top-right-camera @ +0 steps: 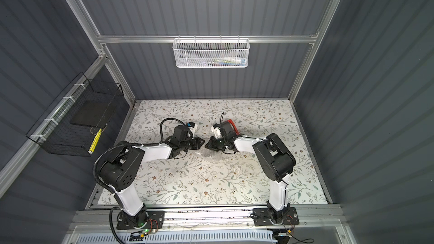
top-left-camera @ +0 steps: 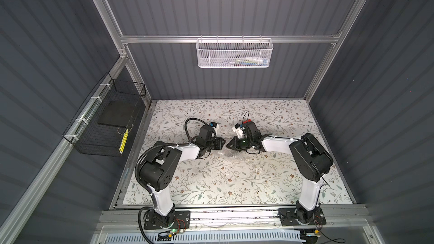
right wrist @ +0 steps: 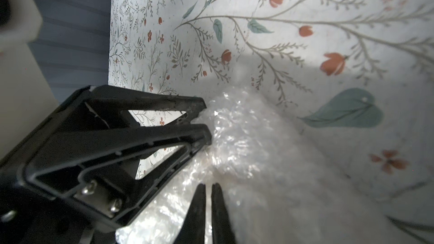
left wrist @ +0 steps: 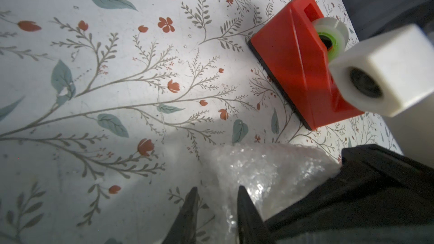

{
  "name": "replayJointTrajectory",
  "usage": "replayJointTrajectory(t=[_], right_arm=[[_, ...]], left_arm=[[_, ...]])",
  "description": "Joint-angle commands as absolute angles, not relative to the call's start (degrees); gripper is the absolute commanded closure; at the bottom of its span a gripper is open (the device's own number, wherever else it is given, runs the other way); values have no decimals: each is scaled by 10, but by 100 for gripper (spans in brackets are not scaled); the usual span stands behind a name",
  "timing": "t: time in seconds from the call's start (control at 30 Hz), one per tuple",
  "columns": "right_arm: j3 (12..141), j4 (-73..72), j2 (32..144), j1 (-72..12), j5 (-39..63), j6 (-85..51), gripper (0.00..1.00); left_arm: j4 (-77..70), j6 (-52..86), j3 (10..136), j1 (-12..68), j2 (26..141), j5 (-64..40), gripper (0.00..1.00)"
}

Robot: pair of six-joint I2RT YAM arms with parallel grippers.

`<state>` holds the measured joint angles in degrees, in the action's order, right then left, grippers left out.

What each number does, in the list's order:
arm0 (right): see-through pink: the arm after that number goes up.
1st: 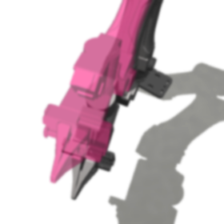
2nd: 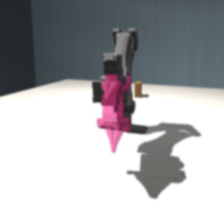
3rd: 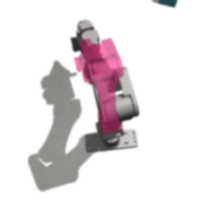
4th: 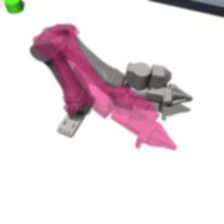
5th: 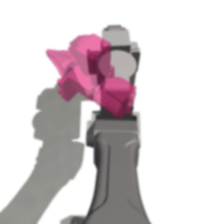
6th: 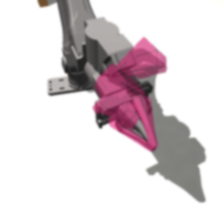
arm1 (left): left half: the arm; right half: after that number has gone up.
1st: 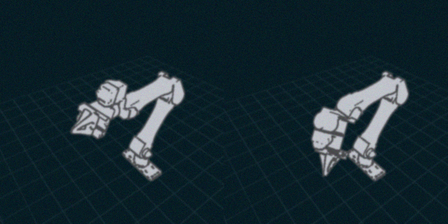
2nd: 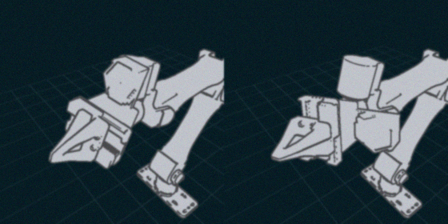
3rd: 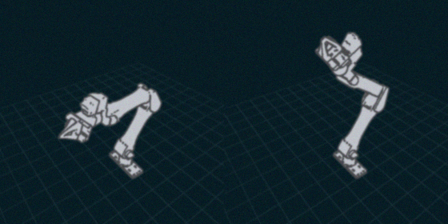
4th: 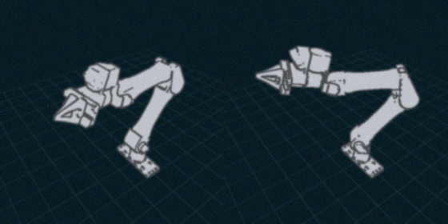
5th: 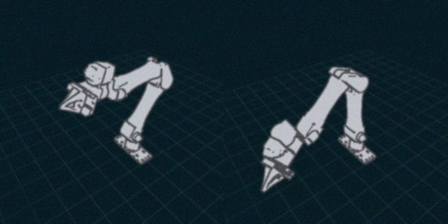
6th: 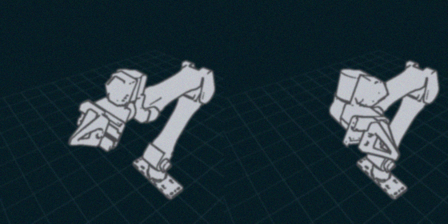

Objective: Wrap bowls in bubble wrap
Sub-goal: Stick the tape on the bubble wrap.

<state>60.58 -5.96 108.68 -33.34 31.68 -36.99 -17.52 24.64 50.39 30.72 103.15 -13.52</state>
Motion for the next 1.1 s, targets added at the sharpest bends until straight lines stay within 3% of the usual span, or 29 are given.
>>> replayJointTrajectory(t=[0.0, 0.17, 0.43, 0.57, 0.83, 0.9, 0.97, 1.07], right_arm=[[594, -28, 1061, -339, 327, -359, 88], [584, -36, 1029, -340, 339, -360, 85], [579, -27, 1013, -340, 334, -354, 82], [573, -23, 993, -339, 327, -349, 78], [573, 30, 903, -336, 306, -318, 64], [573, 44, 878, -334, 294, -310, 57], [574, 70, 848, -333, 254, -299, 49], [569, 100, 801, -327, 172, -274, 39]], left_arm=[[-142, 238, 498, 308, 1022, -123, 67], [-141, 240, 500, 308, 1008, -125, 65], [-147, 242, 493, 308, 974, -127, 50], [-143, 243, 491, 308, 962, -121, 48], [-113, 231, 497, 308, 920, -82, 43], [-91, 214, 502, 308, 905, -52, 30], [-63, 192, 505, 306, 885, 0, 25], [-27, 157, 502, 299, 843, 93, 4]])
